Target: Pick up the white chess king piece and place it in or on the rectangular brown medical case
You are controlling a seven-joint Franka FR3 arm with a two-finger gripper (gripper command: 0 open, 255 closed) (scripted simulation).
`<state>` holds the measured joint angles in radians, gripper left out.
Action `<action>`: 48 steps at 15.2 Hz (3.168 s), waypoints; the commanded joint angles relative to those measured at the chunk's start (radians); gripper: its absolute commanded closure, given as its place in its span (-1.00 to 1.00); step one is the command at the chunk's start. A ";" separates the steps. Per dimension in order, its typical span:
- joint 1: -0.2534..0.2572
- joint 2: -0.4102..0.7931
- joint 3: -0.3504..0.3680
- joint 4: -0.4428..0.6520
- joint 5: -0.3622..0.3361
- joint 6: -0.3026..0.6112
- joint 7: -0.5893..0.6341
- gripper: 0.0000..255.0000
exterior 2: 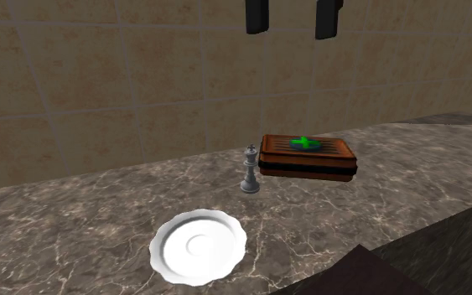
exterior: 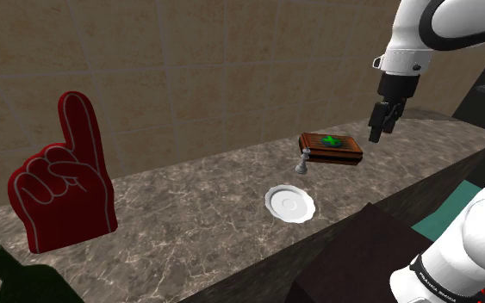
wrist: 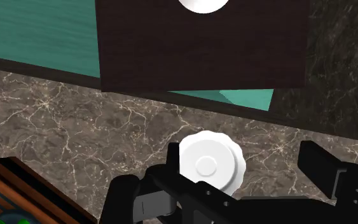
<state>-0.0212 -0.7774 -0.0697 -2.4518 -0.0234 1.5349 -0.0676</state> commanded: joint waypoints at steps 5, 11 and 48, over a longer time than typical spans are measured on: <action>-0.014 0.089 -0.023 -0.041 -0.028 0.156 -0.013 -1.00; -0.033 0.262 -0.059 -0.058 -0.063 0.386 -0.029 -1.00; -0.122 1.173 -0.133 0.342 0.020 1.050 -0.142 -1.00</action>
<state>-0.1437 0.3952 -0.2025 -2.1095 -0.0032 2.5844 -0.2098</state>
